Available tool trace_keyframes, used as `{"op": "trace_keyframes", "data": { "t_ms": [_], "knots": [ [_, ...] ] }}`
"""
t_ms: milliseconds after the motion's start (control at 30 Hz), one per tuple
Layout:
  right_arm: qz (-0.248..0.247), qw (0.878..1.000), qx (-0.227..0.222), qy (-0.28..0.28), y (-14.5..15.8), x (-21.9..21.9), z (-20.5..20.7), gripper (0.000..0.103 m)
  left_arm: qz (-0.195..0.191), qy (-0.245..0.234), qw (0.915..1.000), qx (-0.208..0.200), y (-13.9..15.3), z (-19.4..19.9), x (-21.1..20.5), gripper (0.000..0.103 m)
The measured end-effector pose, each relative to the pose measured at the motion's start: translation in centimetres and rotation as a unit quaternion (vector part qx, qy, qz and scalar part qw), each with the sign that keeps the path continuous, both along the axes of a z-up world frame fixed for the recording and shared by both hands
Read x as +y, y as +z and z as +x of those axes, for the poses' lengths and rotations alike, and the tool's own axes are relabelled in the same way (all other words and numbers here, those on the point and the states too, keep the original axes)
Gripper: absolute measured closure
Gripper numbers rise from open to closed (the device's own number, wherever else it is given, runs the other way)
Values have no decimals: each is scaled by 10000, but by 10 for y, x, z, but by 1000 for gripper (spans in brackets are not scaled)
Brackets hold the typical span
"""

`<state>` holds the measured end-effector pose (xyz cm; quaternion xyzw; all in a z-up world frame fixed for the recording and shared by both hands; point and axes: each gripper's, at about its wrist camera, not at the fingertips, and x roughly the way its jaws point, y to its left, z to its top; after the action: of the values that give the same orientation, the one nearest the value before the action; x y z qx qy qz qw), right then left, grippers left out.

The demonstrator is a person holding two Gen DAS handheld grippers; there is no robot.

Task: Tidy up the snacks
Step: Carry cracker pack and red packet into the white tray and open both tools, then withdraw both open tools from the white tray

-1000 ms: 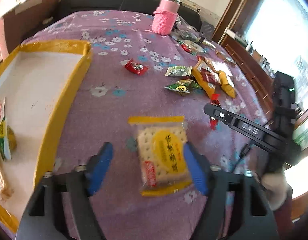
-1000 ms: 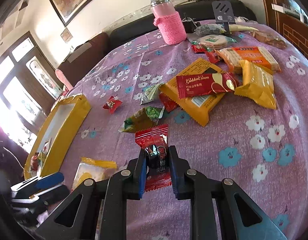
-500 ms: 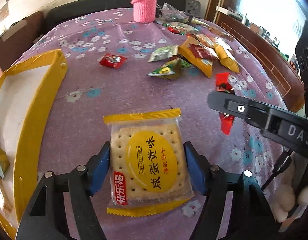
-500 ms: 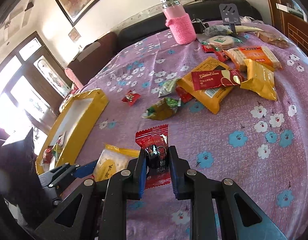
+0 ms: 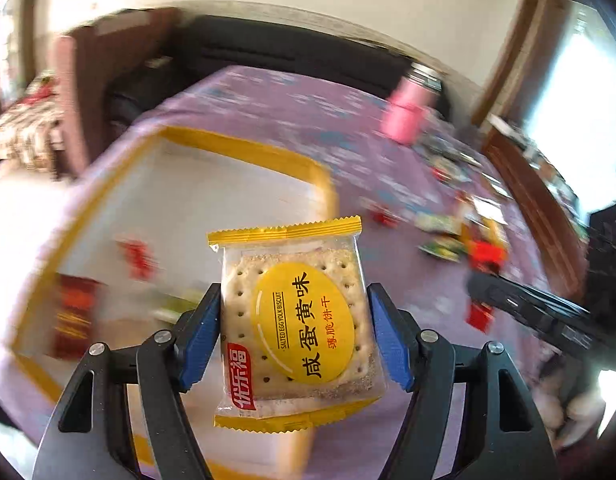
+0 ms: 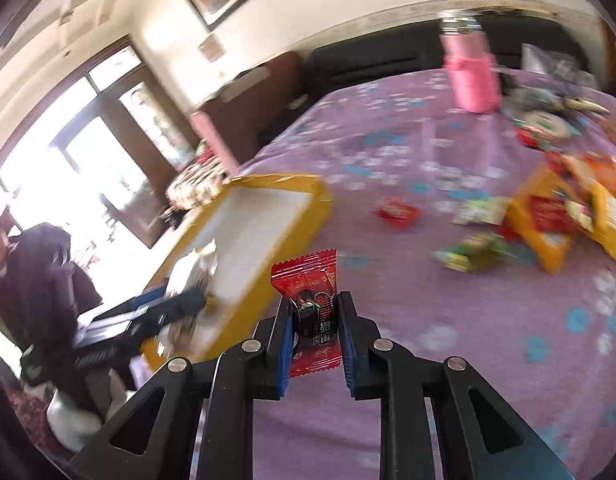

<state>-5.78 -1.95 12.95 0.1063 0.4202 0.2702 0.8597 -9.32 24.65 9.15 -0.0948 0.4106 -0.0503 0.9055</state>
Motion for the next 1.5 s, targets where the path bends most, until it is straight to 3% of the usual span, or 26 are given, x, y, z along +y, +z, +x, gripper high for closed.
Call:
{"op": "trace_keyframes", "data": {
  "t_ms": [233, 400, 567, 600, 633, 800, 967, 1100, 1167, 1200, 1233, 1500],
  "knots": [
    [-23, 9957, 355, 850, -7, 105, 21, 83, 192, 730, 9960, 468, -19, 35, 84, 33],
    [-427, 9893, 682, 1219, -37, 166, 25, 83, 152, 858, 9930, 799, -48, 41, 100, 33],
    [-863, 9827, 843, 1402, -64, 198, 15, 78, -242, 850, 9933, 739, -48, 27, 118, 33],
    [-925, 9820, 827, 1423, -65, 202, 12, 73, -321, 836, 9935, 699, -46, 24, 120, 33],
    [-996, 9816, 770, 1433, -64, 204, 9, 66, -405, 843, 9934, 660, -45, 22, 123, 33],
    [-750, 9883, 346, 1280, -37, 183, -5, 64, -763, 858, 9930, 263, -30, -4, 127, 33],
    [-702, 9966, -279, 328, -13, 138, -19, 53, -1455, 1168, 9824, -120, -24, -38, 138, 28],
    [-882, 9959, 137, 138, -34, 135, -3, 53, -1902, 1376, 9719, -171, -32, -53, 144, 28],
    [-926, 9949, 298, 262, -45, 143, 2, 68, -1886, 1358, 9726, -91, -37, -55, 141, 28],
    [-1017, 9937, 363, 308, -51, 148, 4, 82, -1847, 1362, 9733, -42, -39, -56, 140, 28],
    [-1162, 9924, 326, 232, -54, 148, 5, 86, -1831, 1360, 9736, 8, -41, -57, 138, 28],
    [-1318, 9903, 343, 293, -53, 142, 26, 89, -1814, 1111, 9771, 9, -41, -62, 116, 28]
  ]
}}
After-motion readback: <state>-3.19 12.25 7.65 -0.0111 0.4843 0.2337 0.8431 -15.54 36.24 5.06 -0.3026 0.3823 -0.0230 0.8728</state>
